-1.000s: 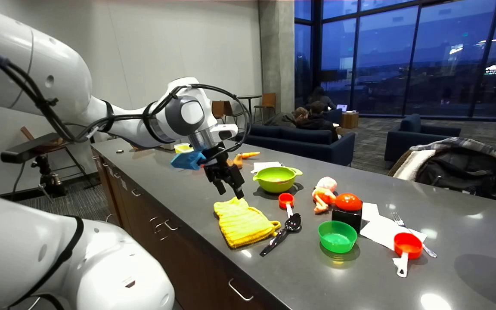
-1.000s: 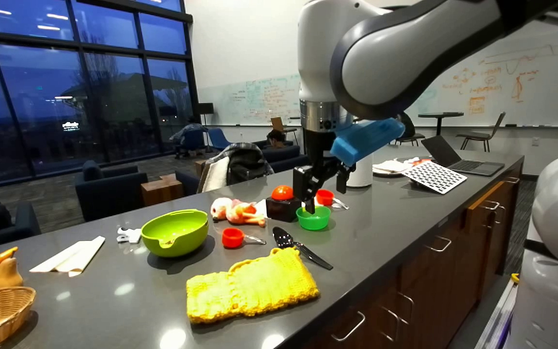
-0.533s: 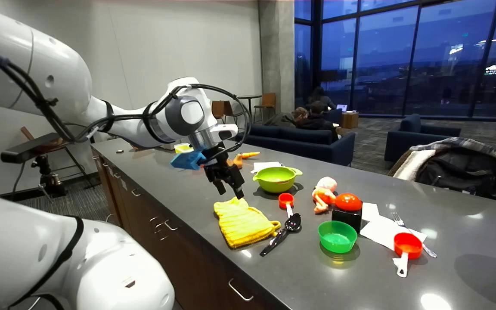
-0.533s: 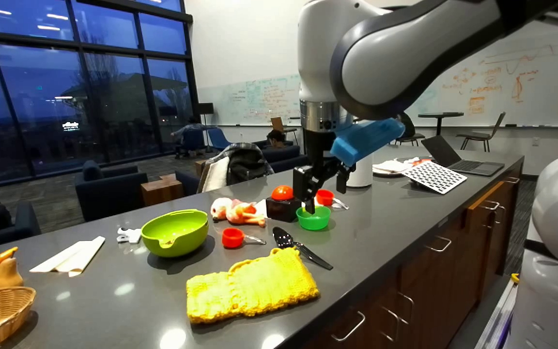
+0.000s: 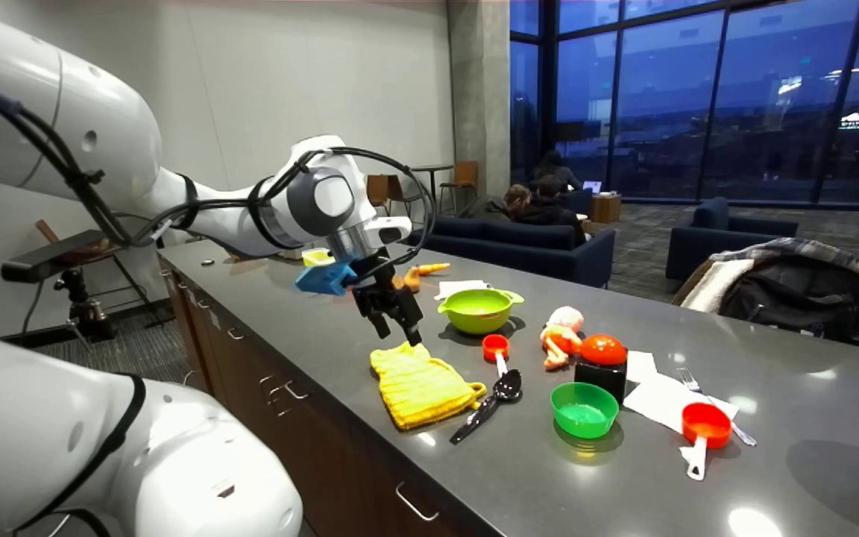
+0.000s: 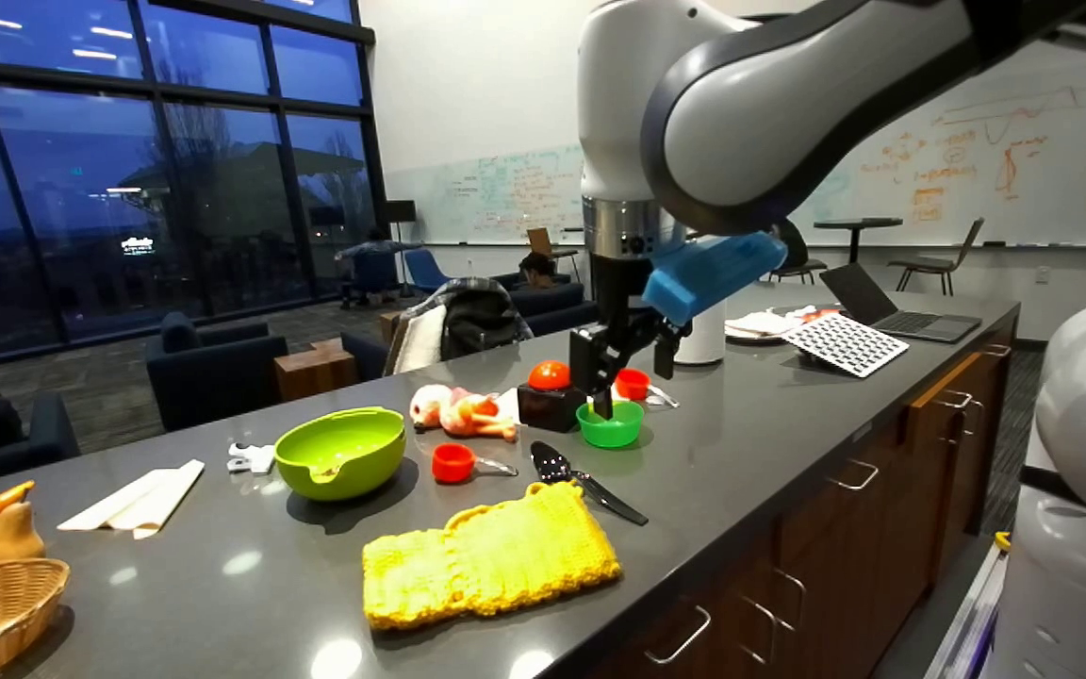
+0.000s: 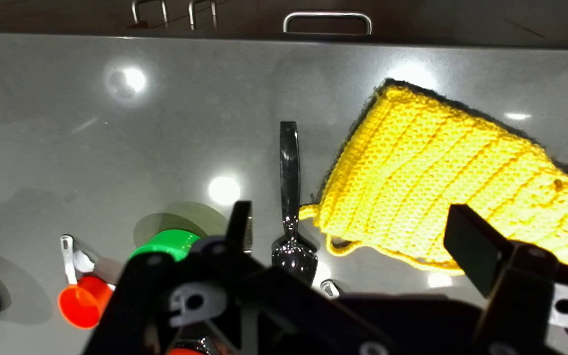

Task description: Fold the yellow knitted item

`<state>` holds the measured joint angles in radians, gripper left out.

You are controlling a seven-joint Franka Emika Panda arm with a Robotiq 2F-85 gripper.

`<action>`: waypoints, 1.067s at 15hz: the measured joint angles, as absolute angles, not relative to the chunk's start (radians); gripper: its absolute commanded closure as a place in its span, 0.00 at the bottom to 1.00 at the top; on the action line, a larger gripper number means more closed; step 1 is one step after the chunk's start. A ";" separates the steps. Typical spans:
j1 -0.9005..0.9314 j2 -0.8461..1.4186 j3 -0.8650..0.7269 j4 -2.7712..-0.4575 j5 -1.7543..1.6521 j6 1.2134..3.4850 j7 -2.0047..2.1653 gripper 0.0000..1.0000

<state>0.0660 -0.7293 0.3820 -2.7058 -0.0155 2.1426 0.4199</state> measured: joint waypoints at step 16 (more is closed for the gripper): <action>0.014 -0.221 0.400 -2.640 -0.136 2.547 0.659 0.00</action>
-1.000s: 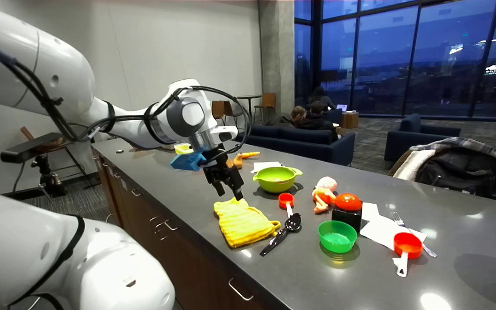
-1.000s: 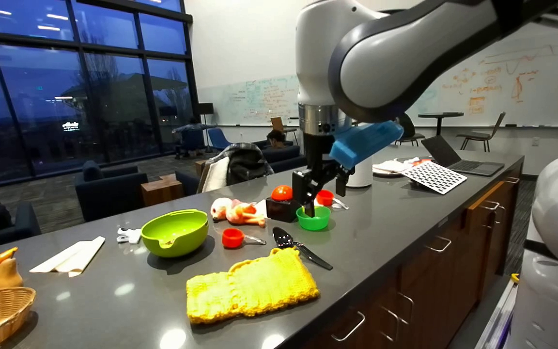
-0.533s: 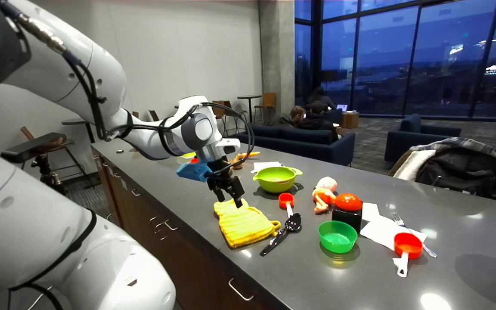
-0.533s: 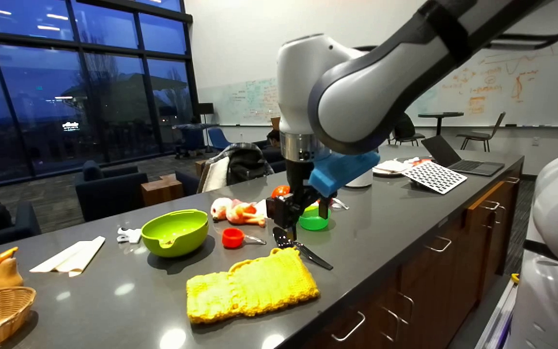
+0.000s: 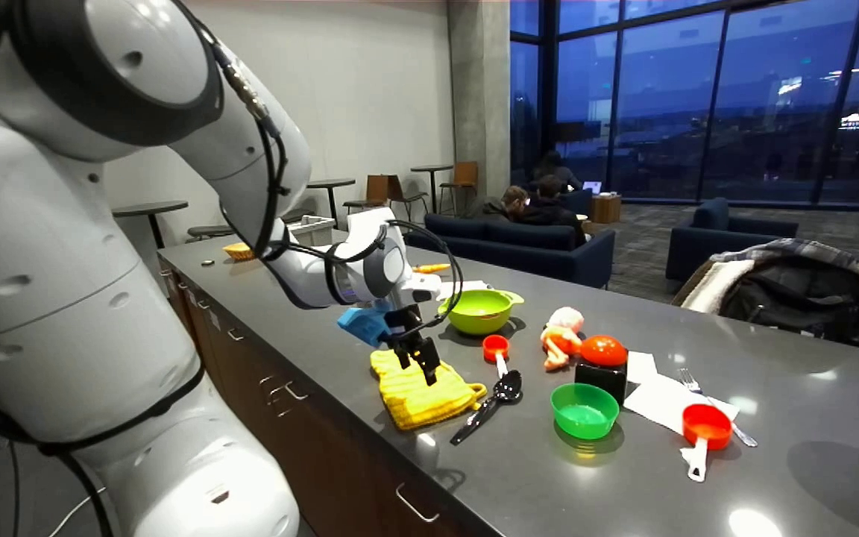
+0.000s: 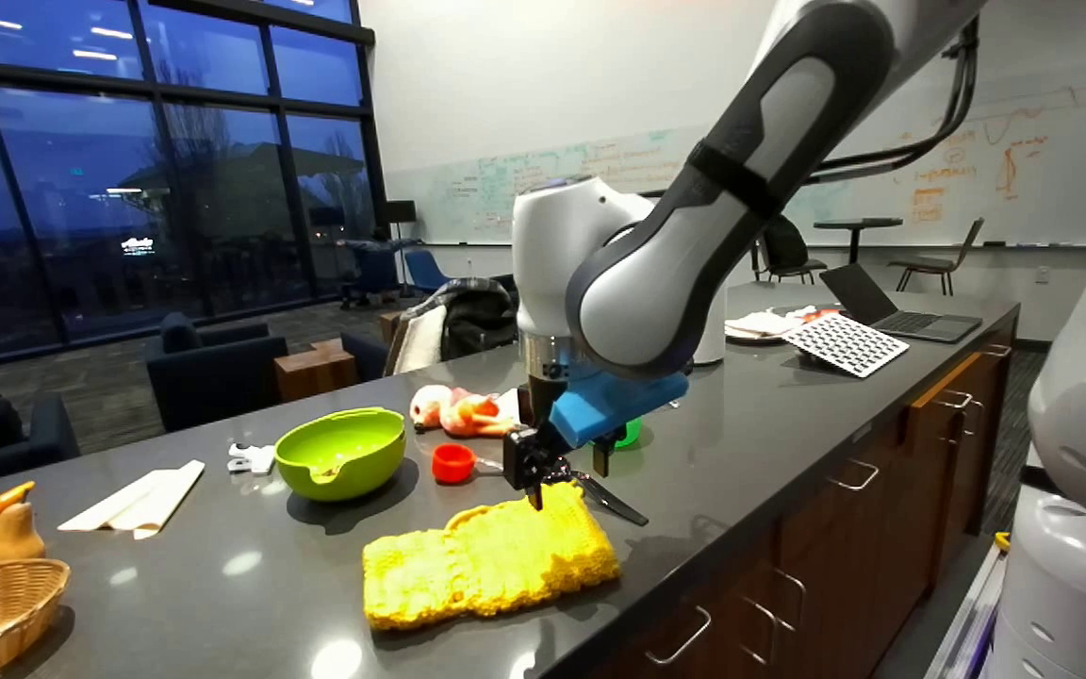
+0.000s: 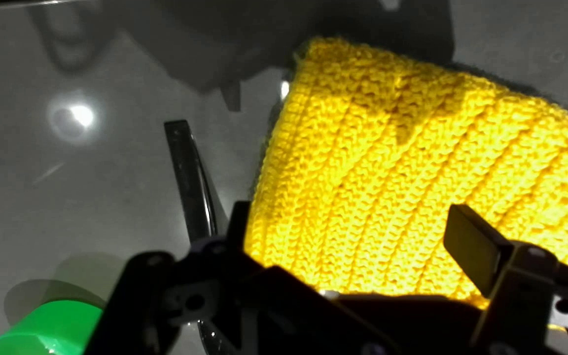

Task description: Fold the yellow knitted item

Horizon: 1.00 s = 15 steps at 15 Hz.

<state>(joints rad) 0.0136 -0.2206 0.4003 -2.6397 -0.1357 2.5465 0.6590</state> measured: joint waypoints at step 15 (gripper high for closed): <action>0.147 0.087 0.220 -2.522 -0.254 2.600 0.753 0.32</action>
<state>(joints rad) 0.1466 0.0871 0.2196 -2.5219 -0.2537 2.6004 0.7527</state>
